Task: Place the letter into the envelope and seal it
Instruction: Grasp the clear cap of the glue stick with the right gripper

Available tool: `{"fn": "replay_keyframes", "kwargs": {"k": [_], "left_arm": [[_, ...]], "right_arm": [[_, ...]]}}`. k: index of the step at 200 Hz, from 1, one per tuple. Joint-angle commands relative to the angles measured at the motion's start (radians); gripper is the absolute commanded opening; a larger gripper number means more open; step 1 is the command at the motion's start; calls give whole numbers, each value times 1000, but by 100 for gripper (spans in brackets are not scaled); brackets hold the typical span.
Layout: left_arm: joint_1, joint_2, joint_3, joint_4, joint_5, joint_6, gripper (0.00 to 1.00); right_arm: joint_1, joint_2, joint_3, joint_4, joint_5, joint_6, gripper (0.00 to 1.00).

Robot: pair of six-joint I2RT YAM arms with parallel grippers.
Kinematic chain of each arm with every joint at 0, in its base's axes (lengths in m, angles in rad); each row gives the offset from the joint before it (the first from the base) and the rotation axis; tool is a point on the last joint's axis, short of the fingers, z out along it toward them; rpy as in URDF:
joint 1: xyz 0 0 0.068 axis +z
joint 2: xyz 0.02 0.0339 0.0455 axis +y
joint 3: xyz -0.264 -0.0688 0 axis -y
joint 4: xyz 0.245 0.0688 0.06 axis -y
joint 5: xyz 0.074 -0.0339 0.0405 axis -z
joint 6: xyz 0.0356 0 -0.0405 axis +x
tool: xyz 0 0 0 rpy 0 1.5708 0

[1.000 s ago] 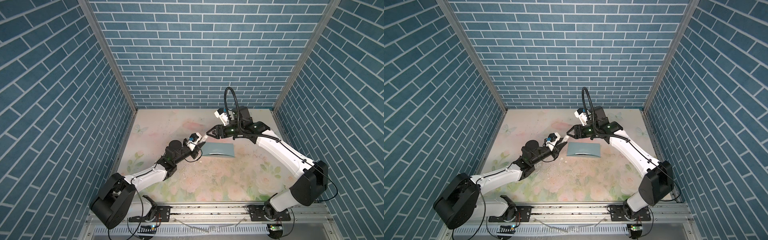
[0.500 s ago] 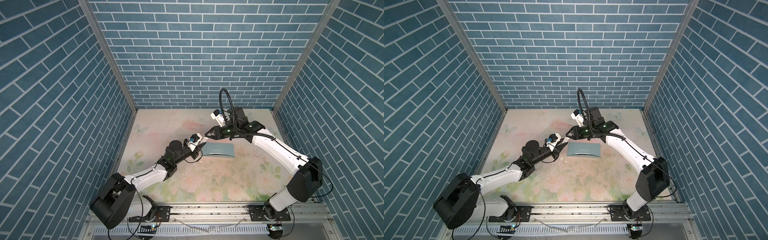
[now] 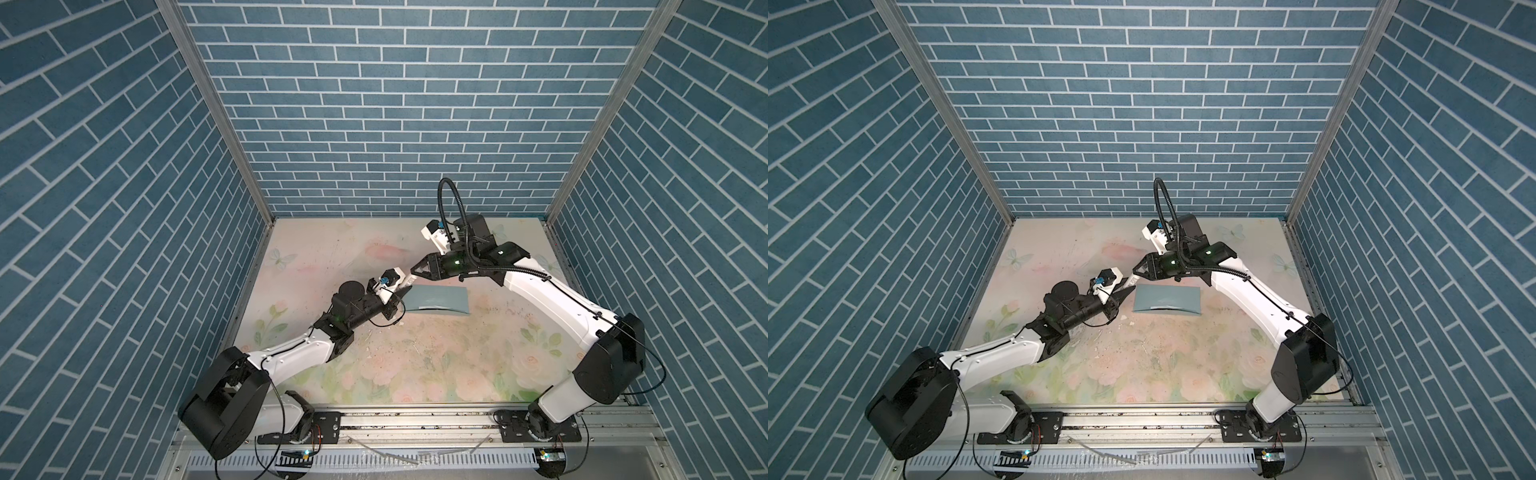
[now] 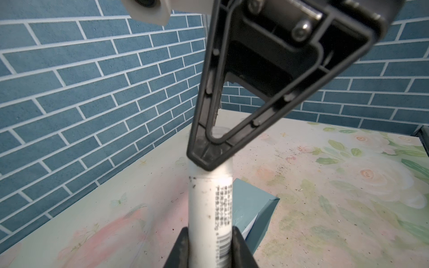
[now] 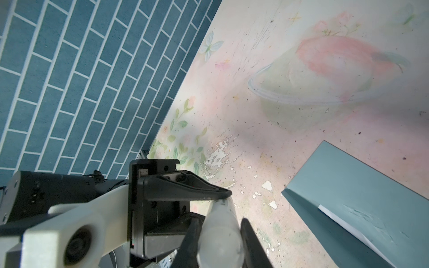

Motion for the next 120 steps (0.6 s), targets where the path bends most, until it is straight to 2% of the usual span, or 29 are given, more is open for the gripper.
{"fn": "replay_keyframes", "kwargs": {"k": [1, 120], "left_arm": [[-14, -5, -19, 8, 8, 25, 0], [-26, -3, -41, 26, 1, 27, 0]], "right_arm": [[-7, -34, 76, -28, 33, -45, 12], [-70, -92, 74, -46, 26, -58, 11]]}}
